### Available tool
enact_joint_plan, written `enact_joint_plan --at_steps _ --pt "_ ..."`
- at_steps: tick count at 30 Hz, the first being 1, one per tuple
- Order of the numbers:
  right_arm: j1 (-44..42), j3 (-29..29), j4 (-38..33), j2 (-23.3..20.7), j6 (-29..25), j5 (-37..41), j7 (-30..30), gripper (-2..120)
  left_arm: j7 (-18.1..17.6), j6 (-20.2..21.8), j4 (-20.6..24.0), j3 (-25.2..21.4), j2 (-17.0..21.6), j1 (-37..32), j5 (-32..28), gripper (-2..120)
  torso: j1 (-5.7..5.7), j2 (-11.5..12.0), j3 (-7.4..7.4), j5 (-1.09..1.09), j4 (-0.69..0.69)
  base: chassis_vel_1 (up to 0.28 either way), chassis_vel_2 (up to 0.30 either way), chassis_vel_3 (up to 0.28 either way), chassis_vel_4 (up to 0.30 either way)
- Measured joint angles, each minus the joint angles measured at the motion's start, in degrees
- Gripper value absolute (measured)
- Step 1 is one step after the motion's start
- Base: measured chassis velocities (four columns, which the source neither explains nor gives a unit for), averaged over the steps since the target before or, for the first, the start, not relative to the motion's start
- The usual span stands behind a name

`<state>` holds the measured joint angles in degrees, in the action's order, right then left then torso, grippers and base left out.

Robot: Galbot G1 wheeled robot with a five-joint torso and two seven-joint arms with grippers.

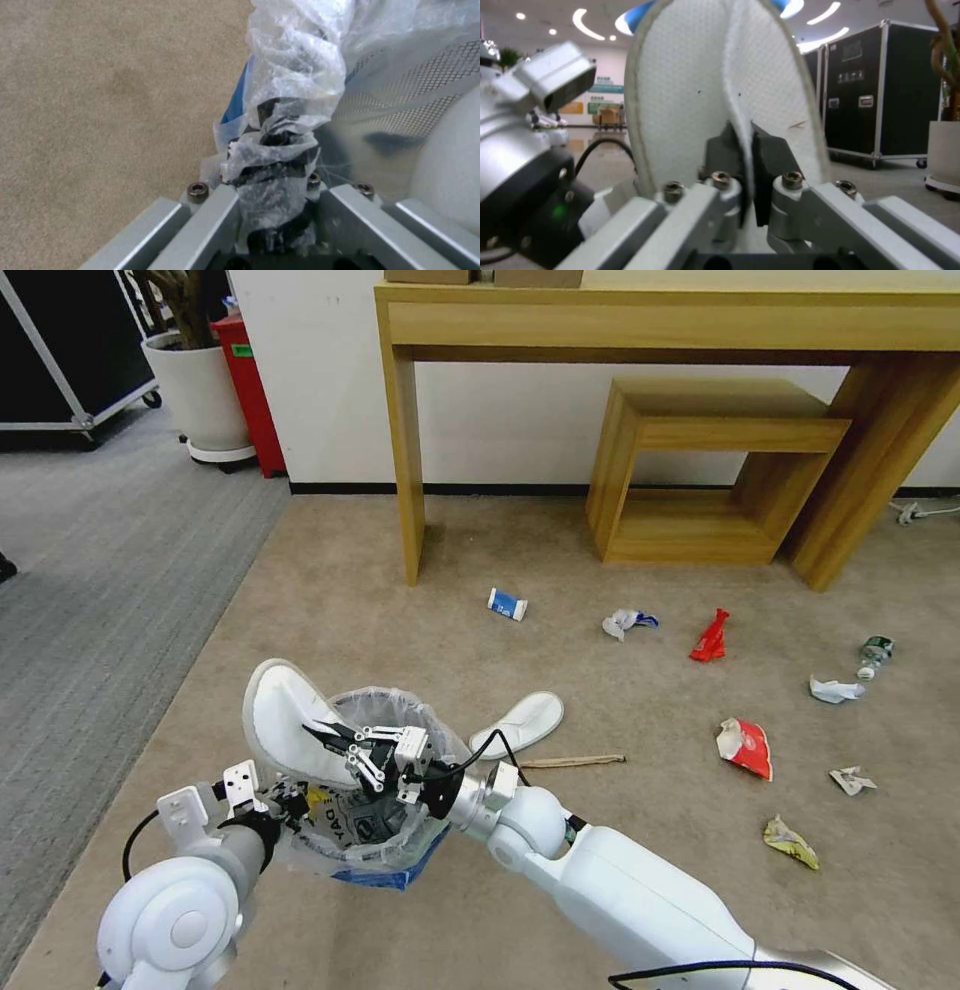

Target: Pick up the trash bin and place the garbage on the floor into it.

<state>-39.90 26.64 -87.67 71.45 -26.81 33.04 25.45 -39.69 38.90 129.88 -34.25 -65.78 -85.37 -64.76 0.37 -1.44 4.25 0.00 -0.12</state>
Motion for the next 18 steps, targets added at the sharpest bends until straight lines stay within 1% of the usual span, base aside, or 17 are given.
enact_joint_plan --at_steps 3,4,6,7,9,10,12,14,15,16,17,18 --pt "-0.15 0.20 0.56 0.26 -0.21 -0.36 0.00 22 0.01 -0.04 -0.05 -0.07 -0.02 0.00 0.00 0 0.00 0.00 0.00 0.00 0.00 0.000 0.000 0.000 0.000" --pt "-0.15 0.20 0.56 0.26 -0.21 -0.36 0.00 22 0.01 -0.04 -0.05 -0.07 -0.02 0.00 0.00 0 0.00 0.00 0.00 0.00 0.00 0.000 0.000 0.000 0.000" --pt "-0.17 0.20 0.74 0.31 -0.35 -0.40 -0.07 32 0.03 -0.07 -0.18 -0.19 0.03 -0.01 -0.02 0 0.00 0.00 0.00 0.00 0.00 0.000 0.000 0.000 0.000" --pt "-0.17 0.20 0.74 0.31 -0.35 -0.40 -0.07 32 0.03 -0.07 -0.18 -0.19 0.03 -0.01 -0.02 0 0.00 0.00 0.00 0.00 0.00 0.000 0.000 0.000 0.000" --pt "-0.09 0.12 0.83 0.33 -0.48 -0.46 -0.16 42 0.03 -0.19 -0.50 -0.28 0.10 0.00 0.00 0 0.00 0.00 0.00 0.00 0.00 0.000 0.000 0.000 0.000" --pt "-0.09 0.12 0.83 0.33 -0.48 -0.46 -0.16 42 0.03 -0.19 -0.50 -0.28 0.10 0.00 0.00 0 0.00 0.00 0.00 0.00 0.00 0.000 0.000 0.000 0.000" --pt "-0.05 -0.37 0.72 0.23 -0.50 -0.46 -0.45 53 0.04 -0.27 -0.77 -0.28 0.11 0.05 0.04 0 0.00 0.00 0.00 0.00 0.00 0.000 0.000 0.000 0.000" --pt "-0.05 -0.57 0.54 0.17 -0.45 -0.45 -0.73 55 0.04 -0.28 -0.83 -0.28 0.09 0.09 0.05 0 0.00 0.00 0.00 0.00 0.00 0.000 0.000 0.000 0.000" --pt "-0.09 -1.47 -0.63 -0.15 0.50 -0.12 -2.14 66 0.06 -0.29 -1.00 -0.28 0.07 0.16 0.09 0 0.00 0.00 0.00 0.01 0.00 0.000 0.000 0.000 0.000" --pt "-0.09 -1.47 -0.63 -0.15 0.50 -0.12 -2.14 66 0.06 -0.29 -1.00 -0.28 0.07 0.16 0.09 0 0.00 0.00 0.00 0.01 0.00 0.000 0.000 0.000 0.000" --pt "-0.22 -2.17 -2.02 -0.57 1.96 0.58 -3.61 69 0.07 -0.32 -1.24 -0.28 0.07 0.21 0.16 0 0.00 0.00 0.00 0.01 0.00 0.000 0.000 0.000 0.000" --pt "-0.44 -3.07 -3.97 -1.22 3.84 1.54 -5.65 76 0.07 -0.36 -1.53 -0.29 0.07 0.28 0.22 0 0.00 0.00 0.00 0.00 0.00 0.000 0.000 0.000 0.000"
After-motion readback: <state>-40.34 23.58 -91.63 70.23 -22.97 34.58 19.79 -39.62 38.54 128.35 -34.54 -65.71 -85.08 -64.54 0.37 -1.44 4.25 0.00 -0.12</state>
